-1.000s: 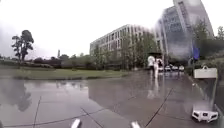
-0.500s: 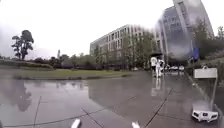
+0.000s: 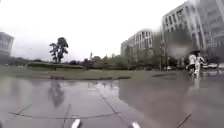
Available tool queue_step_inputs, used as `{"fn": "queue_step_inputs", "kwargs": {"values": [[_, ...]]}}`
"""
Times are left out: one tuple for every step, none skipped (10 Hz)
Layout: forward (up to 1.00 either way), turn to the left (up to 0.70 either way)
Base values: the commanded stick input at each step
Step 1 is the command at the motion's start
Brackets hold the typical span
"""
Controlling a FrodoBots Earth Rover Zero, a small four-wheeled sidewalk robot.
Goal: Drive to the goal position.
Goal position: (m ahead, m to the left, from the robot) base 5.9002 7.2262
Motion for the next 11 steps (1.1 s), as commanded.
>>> {"fn": "queue_step_inputs", "kwargs": {"values": [[0.04, 0.7], [0.04, 0.7], [0.04, 0.7], [0.04, 0.59], [0.04, 0.41], [0.04, 0.23], [0.04, 0.04], [0.04, 0.0], [0.04, 0.0], [0.04, 0.0], [0.04, 0.0]]}}
